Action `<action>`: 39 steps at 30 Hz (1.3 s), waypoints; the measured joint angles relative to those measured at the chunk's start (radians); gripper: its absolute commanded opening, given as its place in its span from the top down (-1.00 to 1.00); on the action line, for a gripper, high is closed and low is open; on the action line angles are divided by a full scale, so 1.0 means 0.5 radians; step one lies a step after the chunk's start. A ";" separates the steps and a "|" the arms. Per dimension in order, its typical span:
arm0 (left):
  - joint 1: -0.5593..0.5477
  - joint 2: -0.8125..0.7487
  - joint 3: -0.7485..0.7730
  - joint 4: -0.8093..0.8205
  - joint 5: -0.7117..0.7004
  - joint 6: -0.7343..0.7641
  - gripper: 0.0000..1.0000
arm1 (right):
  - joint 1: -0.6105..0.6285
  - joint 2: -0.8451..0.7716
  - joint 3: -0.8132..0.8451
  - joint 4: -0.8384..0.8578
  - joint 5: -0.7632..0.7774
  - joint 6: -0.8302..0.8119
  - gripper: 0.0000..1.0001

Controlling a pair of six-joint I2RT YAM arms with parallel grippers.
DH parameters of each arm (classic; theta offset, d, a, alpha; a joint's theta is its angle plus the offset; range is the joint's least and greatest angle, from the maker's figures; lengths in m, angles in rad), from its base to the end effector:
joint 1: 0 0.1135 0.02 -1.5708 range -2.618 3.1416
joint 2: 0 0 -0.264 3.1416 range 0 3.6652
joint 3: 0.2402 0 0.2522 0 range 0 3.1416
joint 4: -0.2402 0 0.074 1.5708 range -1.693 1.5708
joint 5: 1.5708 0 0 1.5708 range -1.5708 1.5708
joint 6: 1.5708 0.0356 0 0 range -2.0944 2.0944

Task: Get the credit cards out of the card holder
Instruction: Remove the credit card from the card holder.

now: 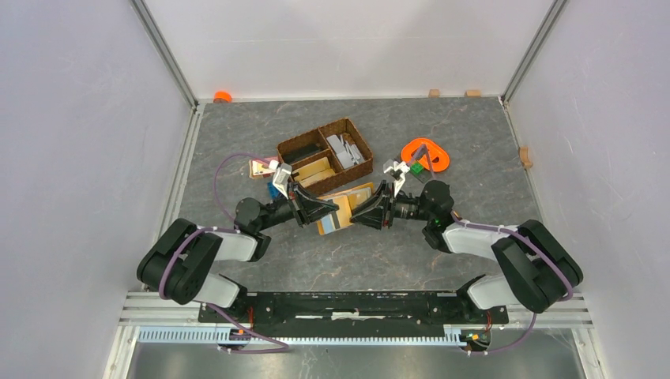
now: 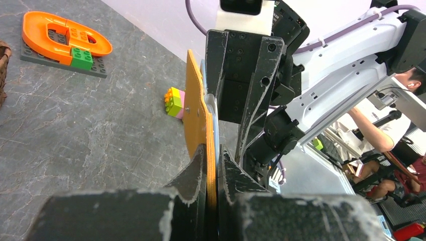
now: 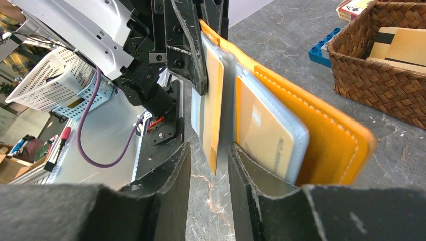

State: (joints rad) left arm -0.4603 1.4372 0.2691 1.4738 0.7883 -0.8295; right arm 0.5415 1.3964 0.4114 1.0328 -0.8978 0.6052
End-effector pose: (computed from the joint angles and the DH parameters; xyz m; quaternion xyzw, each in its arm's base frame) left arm 0.1953 -0.1250 0.2031 0.2043 0.5934 -0.6291 0.4586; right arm 0.2048 0.1556 0.2071 -0.2942 0.6313 0.6053 0.3854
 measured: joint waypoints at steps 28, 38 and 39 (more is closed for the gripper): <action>-0.024 -0.098 -0.030 -0.001 -0.054 -0.039 0.76 | -0.055 0.004 -0.002 0.137 -0.047 0.098 1.00; 0.060 -0.179 -0.121 -0.035 -0.166 -0.037 0.89 | -0.127 -0.089 -0.051 0.079 0.033 0.051 1.00; 0.072 -0.202 -0.120 -0.079 -0.179 -0.035 0.91 | -0.134 -0.122 -0.058 0.038 0.080 0.021 1.00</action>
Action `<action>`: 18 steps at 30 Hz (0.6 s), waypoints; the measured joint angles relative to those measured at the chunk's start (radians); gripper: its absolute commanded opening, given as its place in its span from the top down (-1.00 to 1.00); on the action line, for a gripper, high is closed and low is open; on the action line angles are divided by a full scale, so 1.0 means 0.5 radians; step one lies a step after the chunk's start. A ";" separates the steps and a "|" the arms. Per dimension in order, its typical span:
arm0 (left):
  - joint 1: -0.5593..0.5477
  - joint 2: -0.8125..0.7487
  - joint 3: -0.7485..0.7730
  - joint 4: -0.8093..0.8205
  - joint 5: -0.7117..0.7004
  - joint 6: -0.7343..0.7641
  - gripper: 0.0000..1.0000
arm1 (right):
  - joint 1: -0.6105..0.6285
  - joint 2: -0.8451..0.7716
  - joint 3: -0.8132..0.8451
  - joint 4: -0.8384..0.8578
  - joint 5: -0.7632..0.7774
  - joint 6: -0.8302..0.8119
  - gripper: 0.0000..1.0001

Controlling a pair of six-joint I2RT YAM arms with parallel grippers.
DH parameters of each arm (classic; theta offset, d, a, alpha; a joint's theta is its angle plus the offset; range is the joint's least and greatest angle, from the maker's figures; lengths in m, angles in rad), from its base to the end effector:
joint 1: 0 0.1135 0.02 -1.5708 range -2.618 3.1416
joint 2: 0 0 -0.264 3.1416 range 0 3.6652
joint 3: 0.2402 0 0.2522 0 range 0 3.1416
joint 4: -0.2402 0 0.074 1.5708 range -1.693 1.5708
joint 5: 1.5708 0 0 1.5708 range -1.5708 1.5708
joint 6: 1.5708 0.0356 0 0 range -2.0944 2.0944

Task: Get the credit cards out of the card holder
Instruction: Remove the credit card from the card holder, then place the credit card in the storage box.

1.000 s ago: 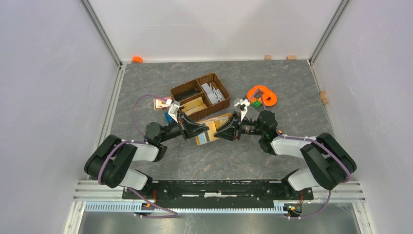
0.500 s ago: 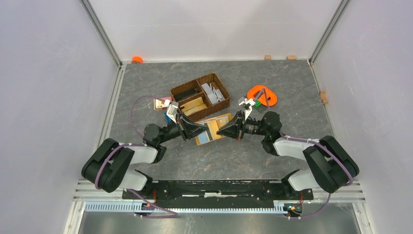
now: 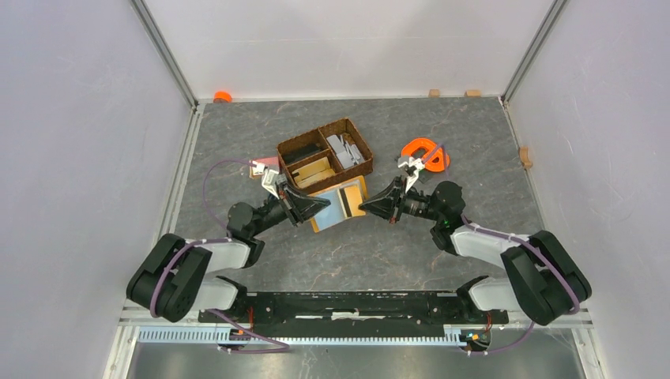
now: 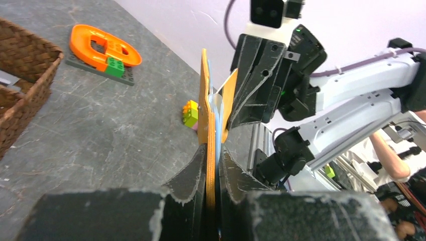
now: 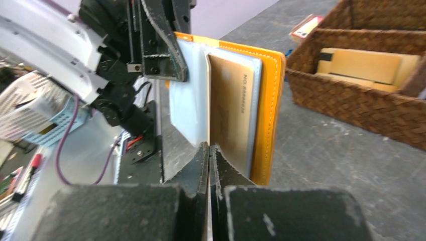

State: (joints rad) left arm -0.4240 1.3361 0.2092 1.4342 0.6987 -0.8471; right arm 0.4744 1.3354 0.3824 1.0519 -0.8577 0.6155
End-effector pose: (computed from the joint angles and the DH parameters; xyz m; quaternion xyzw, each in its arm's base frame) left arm 0.1861 -0.1091 0.2054 0.1536 0.6005 -0.6128 0.4902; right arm 0.2066 0.1363 0.2149 -0.2644 0.6307 0.5881 0.4317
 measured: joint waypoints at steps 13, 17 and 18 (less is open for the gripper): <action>0.037 -0.787 0.063 -1.338 -0.545 0.371 0.96 | 0.011 -0.114 0.146 -0.499 0.466 -0.414 1.00; 0.038 -1.154 0.102 -1.829 -0.850 0.503 0.96 | 0.108 -0.109 0.391 -0.712 0.674 -0.629 1.00; 0.038 -1.245 0.111 -1.944 -0.935 0.529 0.96 | 0.137 -0.101 0.442 -0.743 0.703 -0.678 1.00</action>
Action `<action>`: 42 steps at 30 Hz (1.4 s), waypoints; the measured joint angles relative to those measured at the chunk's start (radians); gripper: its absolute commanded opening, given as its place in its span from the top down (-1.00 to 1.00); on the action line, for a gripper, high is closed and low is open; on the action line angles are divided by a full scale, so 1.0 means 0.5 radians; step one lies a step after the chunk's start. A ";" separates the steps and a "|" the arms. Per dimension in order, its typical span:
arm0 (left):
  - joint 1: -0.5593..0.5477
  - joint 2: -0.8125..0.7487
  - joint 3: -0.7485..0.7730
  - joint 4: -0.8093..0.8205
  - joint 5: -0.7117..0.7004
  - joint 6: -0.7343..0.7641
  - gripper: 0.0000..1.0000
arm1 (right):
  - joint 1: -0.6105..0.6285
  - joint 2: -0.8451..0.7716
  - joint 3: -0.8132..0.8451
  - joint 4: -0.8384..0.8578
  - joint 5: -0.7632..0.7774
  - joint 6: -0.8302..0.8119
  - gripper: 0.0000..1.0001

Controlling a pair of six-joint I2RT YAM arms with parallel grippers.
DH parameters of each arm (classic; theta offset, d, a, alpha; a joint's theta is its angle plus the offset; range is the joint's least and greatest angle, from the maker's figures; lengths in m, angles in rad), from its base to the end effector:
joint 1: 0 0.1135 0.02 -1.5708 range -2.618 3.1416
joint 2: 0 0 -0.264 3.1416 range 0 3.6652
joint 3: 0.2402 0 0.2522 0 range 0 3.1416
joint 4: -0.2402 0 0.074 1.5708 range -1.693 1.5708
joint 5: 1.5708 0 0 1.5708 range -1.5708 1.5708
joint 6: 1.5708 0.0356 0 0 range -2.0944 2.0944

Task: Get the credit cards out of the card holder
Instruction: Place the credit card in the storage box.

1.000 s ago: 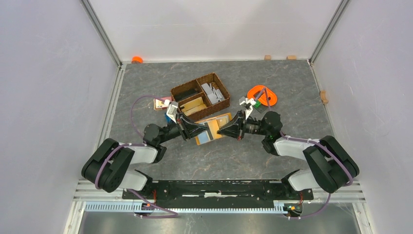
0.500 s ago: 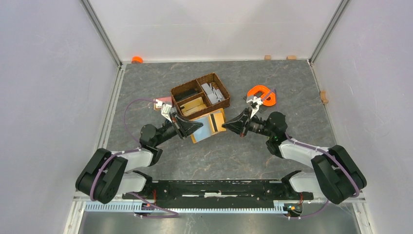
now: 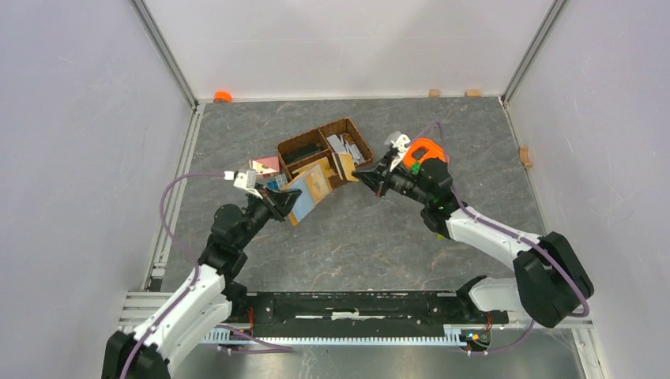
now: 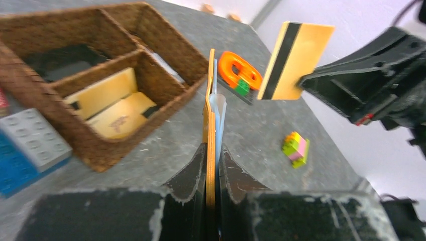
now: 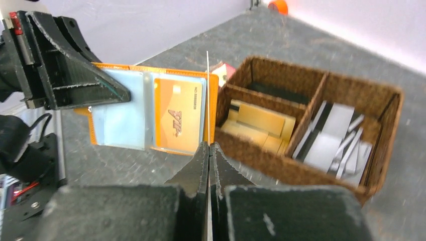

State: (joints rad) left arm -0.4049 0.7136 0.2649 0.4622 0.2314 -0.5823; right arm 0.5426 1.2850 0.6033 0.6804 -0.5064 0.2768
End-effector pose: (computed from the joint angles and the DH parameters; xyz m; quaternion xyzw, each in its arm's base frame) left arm 0.1584 -0.0768 0.2356 0.0201 0.7022 -0.4064 0.5843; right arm 0.2298 0.1587 0.2589 -0.2662 0.6555 0.4351 0.5569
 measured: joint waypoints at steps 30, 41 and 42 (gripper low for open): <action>0.000 -0.513 0.220 -0.966 -0.880 0.211 0.96 | 0.468 1.276 1.266 -0.929 0.692 -2.716 1.00; 0.000 -0.514 0.220 -0.966 -0.881 0.211 0.96 | 0.462 1.350 1.281 -0.971 0.700 -2.885 0.41; -0.001 -0.512 0.220 -0.966 -0.880 0.211 0.96 | 0.462 1.350 1.280 -0.964 0.697 -2.888 0.40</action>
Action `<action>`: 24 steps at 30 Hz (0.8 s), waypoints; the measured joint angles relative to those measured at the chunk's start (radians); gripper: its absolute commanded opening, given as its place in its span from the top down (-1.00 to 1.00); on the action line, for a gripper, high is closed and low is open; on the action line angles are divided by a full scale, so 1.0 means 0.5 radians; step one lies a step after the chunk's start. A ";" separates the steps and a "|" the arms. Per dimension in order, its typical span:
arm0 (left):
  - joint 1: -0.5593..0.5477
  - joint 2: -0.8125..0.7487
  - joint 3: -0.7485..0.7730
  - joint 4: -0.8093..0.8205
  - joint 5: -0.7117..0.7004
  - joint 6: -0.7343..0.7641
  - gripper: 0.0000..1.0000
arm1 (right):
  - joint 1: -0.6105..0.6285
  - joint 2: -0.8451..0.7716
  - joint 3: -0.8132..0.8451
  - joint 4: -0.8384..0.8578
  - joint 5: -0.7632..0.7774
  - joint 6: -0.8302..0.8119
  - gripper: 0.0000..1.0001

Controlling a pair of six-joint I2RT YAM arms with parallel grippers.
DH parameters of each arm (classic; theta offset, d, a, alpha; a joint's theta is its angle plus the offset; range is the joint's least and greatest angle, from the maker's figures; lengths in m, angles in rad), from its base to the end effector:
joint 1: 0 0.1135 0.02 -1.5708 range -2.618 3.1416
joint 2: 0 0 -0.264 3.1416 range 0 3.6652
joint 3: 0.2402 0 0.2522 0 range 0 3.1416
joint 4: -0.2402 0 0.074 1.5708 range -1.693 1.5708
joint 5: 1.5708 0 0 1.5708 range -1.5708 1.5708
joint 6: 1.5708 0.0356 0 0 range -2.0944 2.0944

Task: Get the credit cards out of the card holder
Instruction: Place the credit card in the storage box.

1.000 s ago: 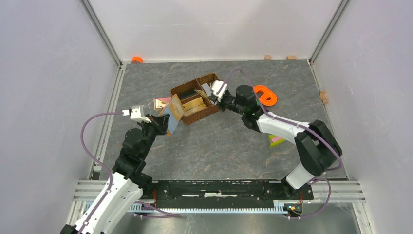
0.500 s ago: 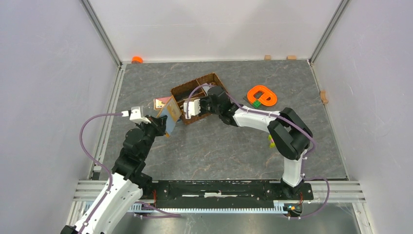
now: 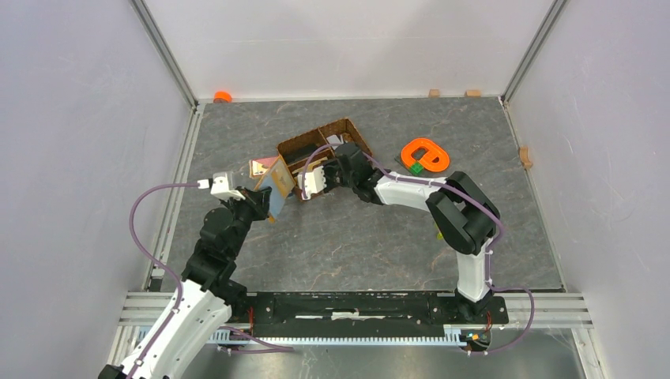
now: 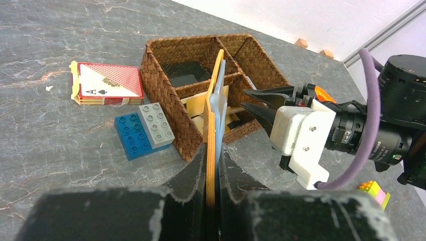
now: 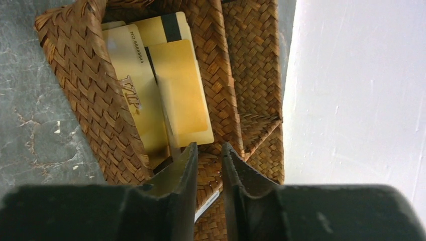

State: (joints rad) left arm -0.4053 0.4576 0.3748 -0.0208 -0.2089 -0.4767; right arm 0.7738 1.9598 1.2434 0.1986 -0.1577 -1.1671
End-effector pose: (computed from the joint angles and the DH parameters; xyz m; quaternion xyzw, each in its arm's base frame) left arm 0.1320 -0.0486 0.2584 -0.0961 0.7358 -0.2142 0.6352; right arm 0.3102 0.3109 0.1881 -0.7335 0.4542 -0.0311 0.5046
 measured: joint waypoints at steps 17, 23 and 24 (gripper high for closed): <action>0.000 0.363 0.079 0.228 0.291 -0.005 0.96 | -0.021 -0.739 -0.716 0.715 0.202 0.789 0.21; 0.000 0.655 0.285 0.320 0.388 -0.040 0.96 | -0.034 -1.002 -0.883 0.858 0.410 1.305 -0.15; 0.001 0.721 0.379 0.318 0.397 -0.049 0.96 | -0.034 -1.044 -0.906 0.864 0.468 1.443 -0.28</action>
State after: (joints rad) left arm -0.4049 0.8181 0.5644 0.1383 -0.0105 -0.5011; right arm 0.7570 1.4380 0.7906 0.6304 0.0765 -0.4458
